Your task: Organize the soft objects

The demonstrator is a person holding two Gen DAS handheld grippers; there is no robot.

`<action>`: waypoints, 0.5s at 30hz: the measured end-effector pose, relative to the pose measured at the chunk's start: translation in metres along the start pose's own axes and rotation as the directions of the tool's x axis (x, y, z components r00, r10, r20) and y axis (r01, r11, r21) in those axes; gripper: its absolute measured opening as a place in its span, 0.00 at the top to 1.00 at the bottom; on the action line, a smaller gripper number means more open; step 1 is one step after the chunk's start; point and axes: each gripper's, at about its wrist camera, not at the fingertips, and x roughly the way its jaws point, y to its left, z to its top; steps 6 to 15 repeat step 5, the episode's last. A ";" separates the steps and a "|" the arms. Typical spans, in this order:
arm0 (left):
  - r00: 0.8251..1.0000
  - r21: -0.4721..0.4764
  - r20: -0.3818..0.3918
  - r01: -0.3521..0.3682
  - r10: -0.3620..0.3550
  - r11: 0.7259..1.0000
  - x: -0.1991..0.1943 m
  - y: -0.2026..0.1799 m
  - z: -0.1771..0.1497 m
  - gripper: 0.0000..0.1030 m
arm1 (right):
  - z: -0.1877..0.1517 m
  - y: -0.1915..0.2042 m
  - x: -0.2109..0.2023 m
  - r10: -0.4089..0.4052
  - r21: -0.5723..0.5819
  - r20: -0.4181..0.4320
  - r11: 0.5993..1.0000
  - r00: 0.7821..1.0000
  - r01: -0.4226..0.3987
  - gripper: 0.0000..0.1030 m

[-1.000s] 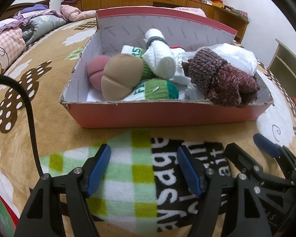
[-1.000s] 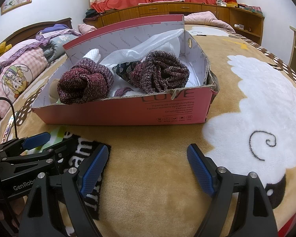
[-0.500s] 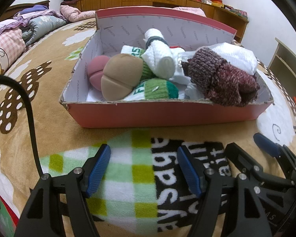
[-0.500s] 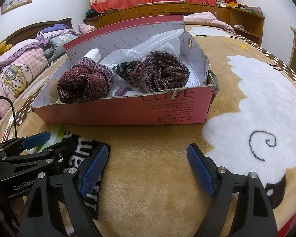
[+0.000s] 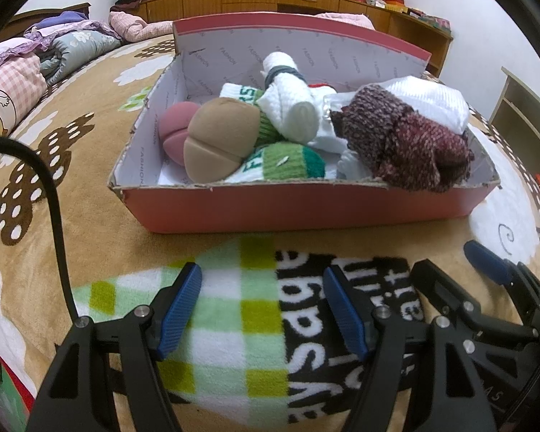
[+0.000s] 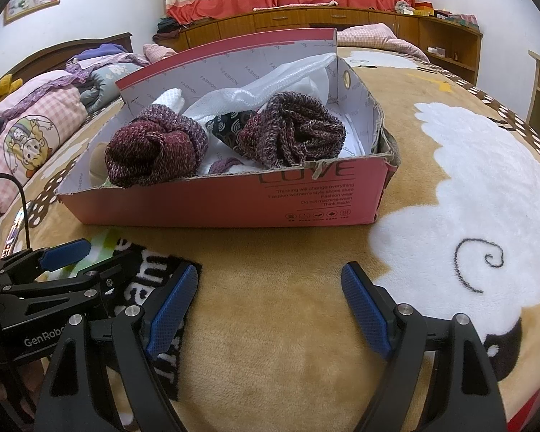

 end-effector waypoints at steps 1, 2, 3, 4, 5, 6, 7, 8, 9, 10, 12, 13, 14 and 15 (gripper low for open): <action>1.000 0.001 0.000 0.000 0.000 1.000 0.000 0.000 0.000 0.28 | 0.000 0.000 0.000 0.000 0.000 0.000 1.000 1.000 0.000 0.18; 1.000 0.000 0.000 0.000 0.000 1.000 0.000 0.000 0.000 0.28 | 0.000 0.000 0.000 0.000 0.000 0.000 1.000 1.000 0.000 0.18; 1.000 0.000 -0.001 0.000 0.000 1.000 0.000 0.000 0.000 0.28 | 0.000 0.000 0.000 0.000 0.001 0.000 1.000 1.000 0.000 0.18; 1.000 0.000 -0.001 0.000 0.000 1.000 0.000 0.000 0.000 0.28 | 0.000 0.000 0.000 0.000 0.000 0.000 1.000 1.000 0.000 0.18; 1.000 0.000 -0.001 0.000 0.000 1.000 0.000 0.000 0.000 0.28 | 0.000 0.000 0.000 0.000 0.000 0.000 1.000 1.000 0.000 0.18; 1.000 0.000 -0.001 0.000 0.000 1.000 0.000 0.000 0.000 0.28 | 0.000 0.000 0.000 0.000 0.000 0.000 1.000 1.000 0.000 0.18; 1.000 0.000 -0.001 0.000 0.000 1.000 0.000 0.000 0.000 0.28 | 0.000 0.000 0.000 0.000 0.000 0.000 1.000 1.000 0.000 0.18; 1.000 0.000 -0.001 0.000 0.000 1.000 0.000 0.000 0.000 0.28 | 0.000 0.000 0.000 0.000 0.000 0.000 1.000 1.000 0.000 0.18; 1.000 0.000 -0.001 0.000 0.000 1.000 0.000 0.000 0.000 0.28 | 0.000 0.000 0.000 0.000 0.000 0.000 1.000 1.000 0.000 0.18; 1.000 0.000 -0.001 0.000 0.000 1.000 0.000 0.000 0.000 0.28 | 0.000 0.000 0.000 0.000 0.000 0.000 1.000 1.000 0.000 0.18; 1.000 0.000 -0.001 0.000 0.000 1.000 0.000 0.000 0.000 0.28 | 0.000 0.000 0.000 0.000 0.000 0.000 1.000 1.000 0.000 0.18; 1.000 0.000 -0.001 0.000 0.000 1.000 0.000 0.000 0.000 0.28 | 0.000 0.000 0.000 0.000 0.000 0.000 1.000 1.000 0.000 0.18; 1.000 0.000 -0.001 0.000 0.000 1.000 0.000 0.000 0.000 0.28 | 0.000 0.000 0.000 0.000 0.000 0.000 1.000 1.000 0.000 0.18; 1.000 0.000 -0.001 0.000 0.000 1.000 0.000 0.000 0.000 0.28 | 0.000 0.000 0.000 0.000 0.000 0.000 1.000 1.000 0.000 0.18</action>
